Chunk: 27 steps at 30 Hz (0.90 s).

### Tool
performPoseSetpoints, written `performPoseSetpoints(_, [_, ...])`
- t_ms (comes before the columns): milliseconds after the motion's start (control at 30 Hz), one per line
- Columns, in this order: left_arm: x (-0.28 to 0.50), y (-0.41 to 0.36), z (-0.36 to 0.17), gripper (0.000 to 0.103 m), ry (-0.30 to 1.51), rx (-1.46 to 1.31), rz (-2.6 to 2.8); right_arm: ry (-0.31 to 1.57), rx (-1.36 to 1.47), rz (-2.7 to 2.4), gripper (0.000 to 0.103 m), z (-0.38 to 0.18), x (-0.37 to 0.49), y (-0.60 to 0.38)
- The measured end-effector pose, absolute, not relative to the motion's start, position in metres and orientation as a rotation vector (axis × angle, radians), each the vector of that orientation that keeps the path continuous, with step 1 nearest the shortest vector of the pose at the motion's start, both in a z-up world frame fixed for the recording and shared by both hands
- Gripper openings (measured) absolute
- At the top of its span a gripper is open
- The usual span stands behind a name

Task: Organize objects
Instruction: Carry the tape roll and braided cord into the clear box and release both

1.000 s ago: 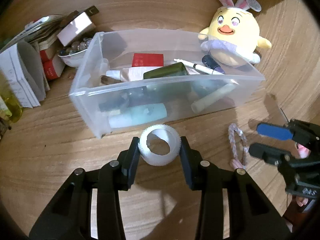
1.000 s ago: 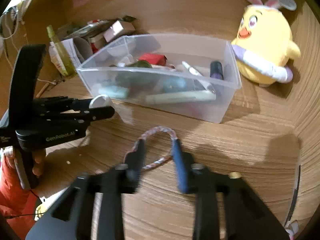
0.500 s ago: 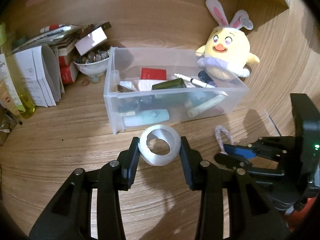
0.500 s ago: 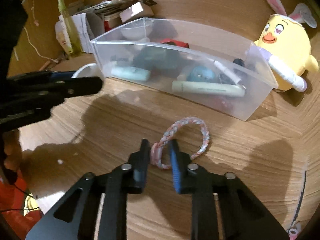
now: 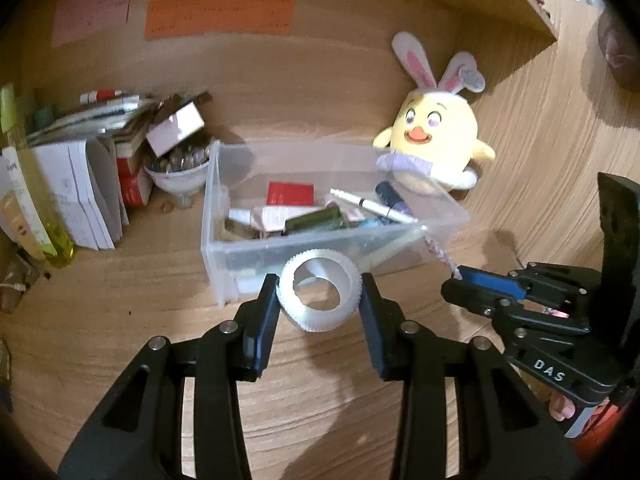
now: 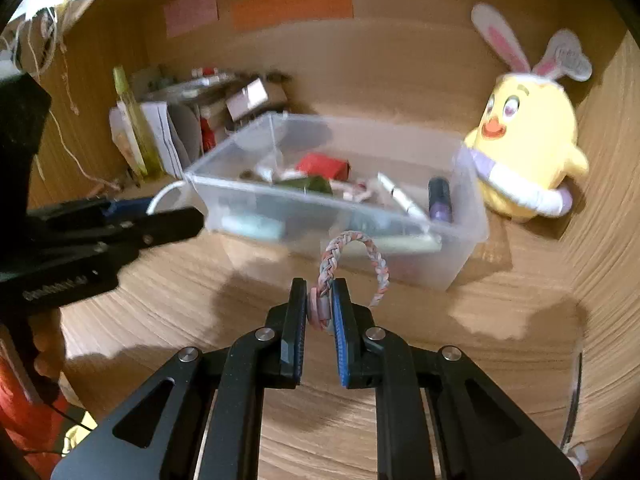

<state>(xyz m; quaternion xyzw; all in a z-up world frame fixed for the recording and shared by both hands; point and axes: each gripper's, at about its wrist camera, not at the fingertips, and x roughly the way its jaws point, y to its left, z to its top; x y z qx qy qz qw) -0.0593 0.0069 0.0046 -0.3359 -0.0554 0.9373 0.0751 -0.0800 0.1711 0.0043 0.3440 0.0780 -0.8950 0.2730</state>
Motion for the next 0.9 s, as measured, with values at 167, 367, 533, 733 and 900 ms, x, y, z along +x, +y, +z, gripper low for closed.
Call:
performPoseSetpoints(167, [-0.061,0.012,0.019,0.039,-0.143,-0.956,2.831,0.183,0.852,-2.43,0.011,0.025,-0.078,0.174])
performPoseSetpoints(367, [-0.065,0.014,0.035,0.039,-0.117,-0.906,2.856,0.163,0.792,-2.456,0.011,0.041,-0.084,0.175])
performPoseSetpoints(533, [-0.073,0.015,0.043,0.039,-0.102,-0.877,2.876,0.148,0.767,-2.477,0.011,0.05,-0.093,0.179])
performPoseSetpoints(733, [-0.092,0.014,0.05,0.039,-0.117,-0.862,2.889,0.144,0.741,-2.506,0.011,0.057,-0.107,0.181])
performPoseSetpoints(900, [-0.108,0.012,0.052,0.039,-0.128,-0.872,2.905,0.166,0.727,-2.525,0.011,0.06,-0.122,0.18])
